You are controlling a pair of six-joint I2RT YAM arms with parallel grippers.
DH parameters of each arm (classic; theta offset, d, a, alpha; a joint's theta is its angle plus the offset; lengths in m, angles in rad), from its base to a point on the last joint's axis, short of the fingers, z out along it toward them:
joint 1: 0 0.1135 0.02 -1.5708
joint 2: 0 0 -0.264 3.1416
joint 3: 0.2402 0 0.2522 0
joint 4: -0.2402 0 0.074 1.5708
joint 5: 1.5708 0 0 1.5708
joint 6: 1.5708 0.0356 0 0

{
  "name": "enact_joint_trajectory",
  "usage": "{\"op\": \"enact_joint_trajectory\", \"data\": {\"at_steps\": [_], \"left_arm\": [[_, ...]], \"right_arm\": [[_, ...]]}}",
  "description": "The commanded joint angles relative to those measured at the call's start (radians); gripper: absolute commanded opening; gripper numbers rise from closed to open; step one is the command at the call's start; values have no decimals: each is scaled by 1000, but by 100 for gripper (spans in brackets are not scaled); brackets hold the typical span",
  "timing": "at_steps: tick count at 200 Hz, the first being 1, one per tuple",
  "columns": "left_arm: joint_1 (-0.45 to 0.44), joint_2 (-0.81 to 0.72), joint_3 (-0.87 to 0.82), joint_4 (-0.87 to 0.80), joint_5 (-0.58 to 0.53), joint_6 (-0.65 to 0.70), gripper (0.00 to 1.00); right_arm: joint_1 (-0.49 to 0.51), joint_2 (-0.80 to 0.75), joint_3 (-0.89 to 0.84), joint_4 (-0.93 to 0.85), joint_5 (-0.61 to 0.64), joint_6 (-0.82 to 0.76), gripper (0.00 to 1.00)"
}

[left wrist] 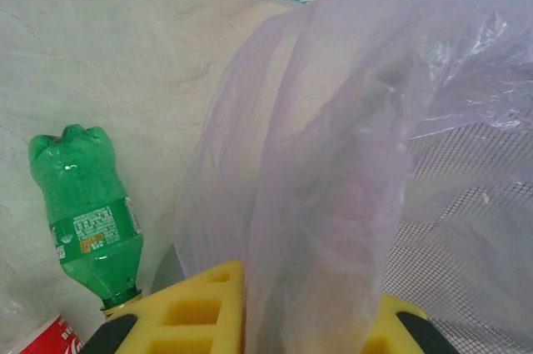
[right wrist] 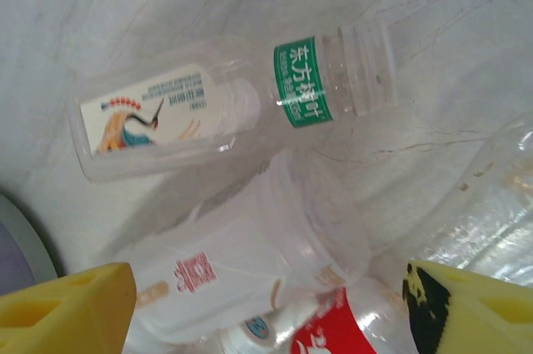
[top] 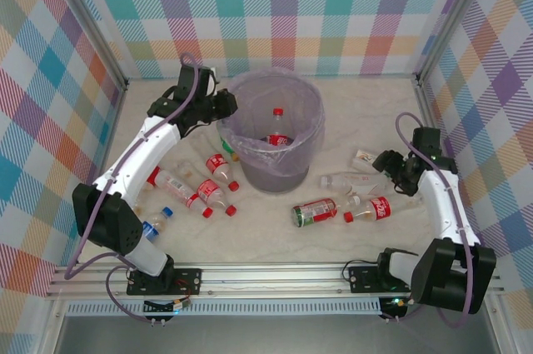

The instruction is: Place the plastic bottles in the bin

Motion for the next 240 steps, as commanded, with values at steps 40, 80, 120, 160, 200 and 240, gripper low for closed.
{"op": "enact_joint_trajectory", "data": {"at_steps": [40,80,120,160,200,240], "left_arm": [[11,-26,-52,-27,12,-10,3],[11,-43,-58,-24,4,-8,3],[13,-48,-57,-26,-7,-8,3],[17,-50,-61,-23,-9,-9,3],[18,-44,-59,-22,-7,-10,3],[21,-43,-60,-28,-21,-4,3]], "right_arm": [[-52,80,-76,327,-22,340,80],[-91,129,-108,417,-53,441,79],[-100,195,-140,496,-93,476,78],[-101,258,-139,531,-77,475,78],[-100,356,-117,588,-95,498,80],[-100,411,-89,610,-97,493,75]]}}
